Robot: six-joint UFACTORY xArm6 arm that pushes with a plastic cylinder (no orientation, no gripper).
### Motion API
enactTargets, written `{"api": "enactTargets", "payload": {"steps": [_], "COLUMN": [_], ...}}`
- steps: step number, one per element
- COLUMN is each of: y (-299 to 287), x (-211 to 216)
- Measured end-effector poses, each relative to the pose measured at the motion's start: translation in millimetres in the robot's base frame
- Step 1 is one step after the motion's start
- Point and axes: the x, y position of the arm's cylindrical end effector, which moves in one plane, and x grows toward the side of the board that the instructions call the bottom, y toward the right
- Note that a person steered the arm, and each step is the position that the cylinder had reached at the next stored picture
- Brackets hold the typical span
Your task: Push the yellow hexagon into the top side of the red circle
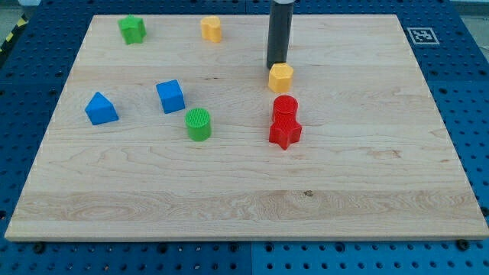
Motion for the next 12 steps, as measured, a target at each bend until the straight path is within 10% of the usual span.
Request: {"api": "enactTargets", "payload": {"steps": [12], "y": [1], "x": [26]}}
